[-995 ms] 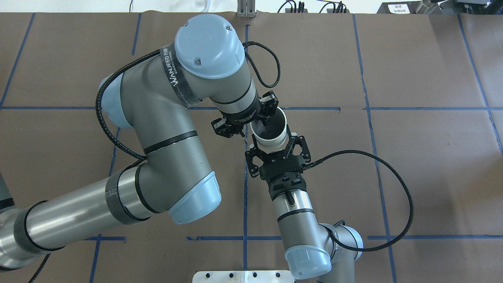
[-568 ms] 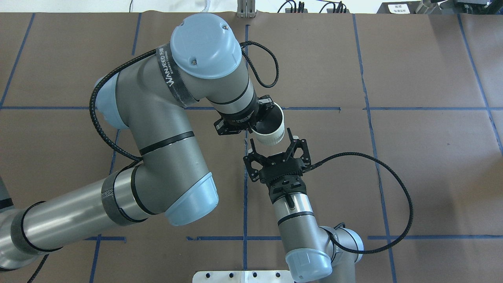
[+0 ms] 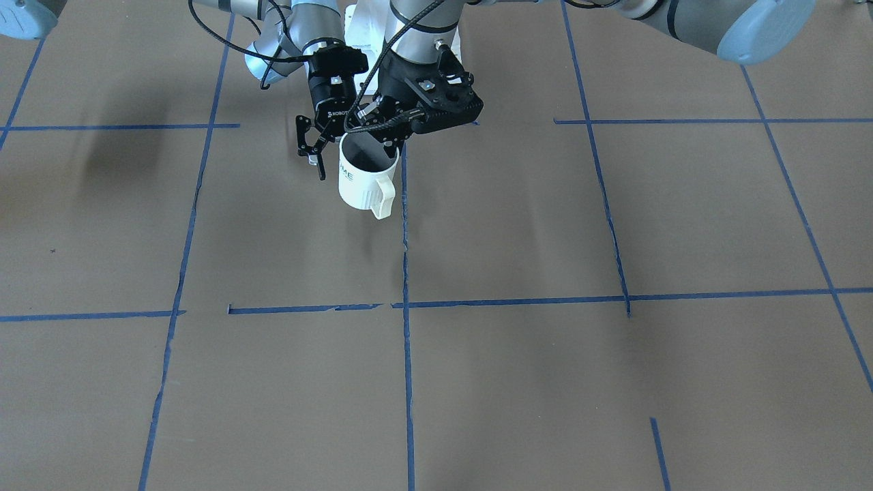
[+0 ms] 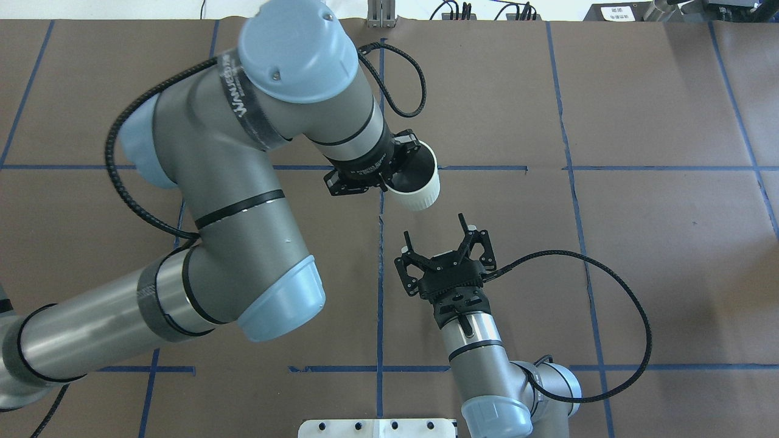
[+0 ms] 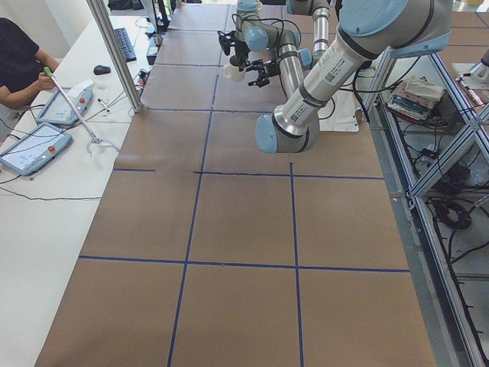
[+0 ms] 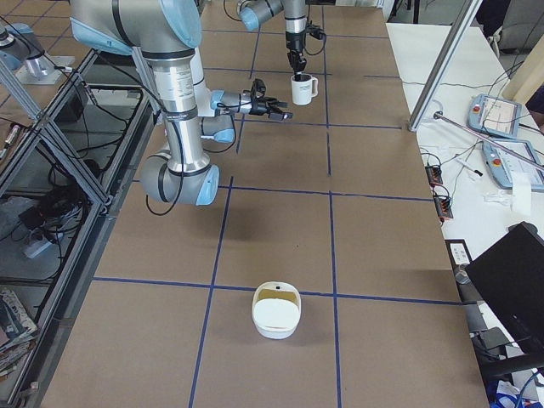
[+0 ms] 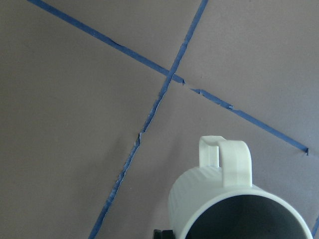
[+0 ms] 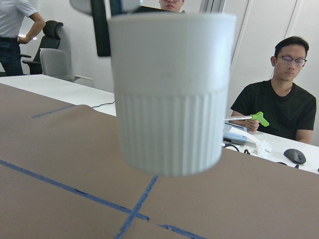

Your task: Left arm hands cup to right arm to dump lemon

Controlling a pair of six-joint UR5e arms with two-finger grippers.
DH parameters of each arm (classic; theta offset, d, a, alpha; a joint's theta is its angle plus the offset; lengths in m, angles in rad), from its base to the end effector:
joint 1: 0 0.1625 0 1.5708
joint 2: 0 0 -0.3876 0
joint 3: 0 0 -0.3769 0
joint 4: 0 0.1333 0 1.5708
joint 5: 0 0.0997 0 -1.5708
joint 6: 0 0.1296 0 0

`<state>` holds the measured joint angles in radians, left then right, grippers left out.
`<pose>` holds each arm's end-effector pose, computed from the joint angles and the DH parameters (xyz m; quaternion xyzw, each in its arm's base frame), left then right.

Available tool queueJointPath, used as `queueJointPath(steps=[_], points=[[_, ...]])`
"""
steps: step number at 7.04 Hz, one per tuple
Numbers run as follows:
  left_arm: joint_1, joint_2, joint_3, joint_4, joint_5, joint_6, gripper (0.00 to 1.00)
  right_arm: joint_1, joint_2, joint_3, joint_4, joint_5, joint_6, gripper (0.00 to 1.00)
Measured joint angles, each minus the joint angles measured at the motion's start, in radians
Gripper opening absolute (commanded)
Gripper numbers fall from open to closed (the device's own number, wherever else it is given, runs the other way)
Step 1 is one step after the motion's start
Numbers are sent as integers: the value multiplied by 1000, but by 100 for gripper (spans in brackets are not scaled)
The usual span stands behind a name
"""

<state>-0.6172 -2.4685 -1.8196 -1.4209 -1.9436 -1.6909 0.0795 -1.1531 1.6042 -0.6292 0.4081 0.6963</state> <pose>0.4507 -0.4254 0.0425 -0.0422 0.4953 -0.2284 0.8371 -0.5429 -0.2963 0.2635 0.6204 -0.2828 0.0766 0.7275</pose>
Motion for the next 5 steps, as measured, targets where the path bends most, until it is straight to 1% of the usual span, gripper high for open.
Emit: queueJointPath(steps=[1, 2, 3, 4, 5], points=[[-32, 64, -85, -3, -1, 8, 0, 1, -8, 8, 1, 2, 1, 100], [-59, 159, -182, -7, -2, 53, 0, 2, -21, 26, 1, 9, 1, 100], [-91, 252, -249, -10, -4, 149, 0, 6, -48, 57, 0, 28, 1, 100], [-135, 351, -281, -24, -7, 283, 0, 17, -93, 104, 0, 66, 2, 100], [-187, 468, -293, -73, -13, 431, 0, 33, -143, 155, 0, 107, 4, 100]])
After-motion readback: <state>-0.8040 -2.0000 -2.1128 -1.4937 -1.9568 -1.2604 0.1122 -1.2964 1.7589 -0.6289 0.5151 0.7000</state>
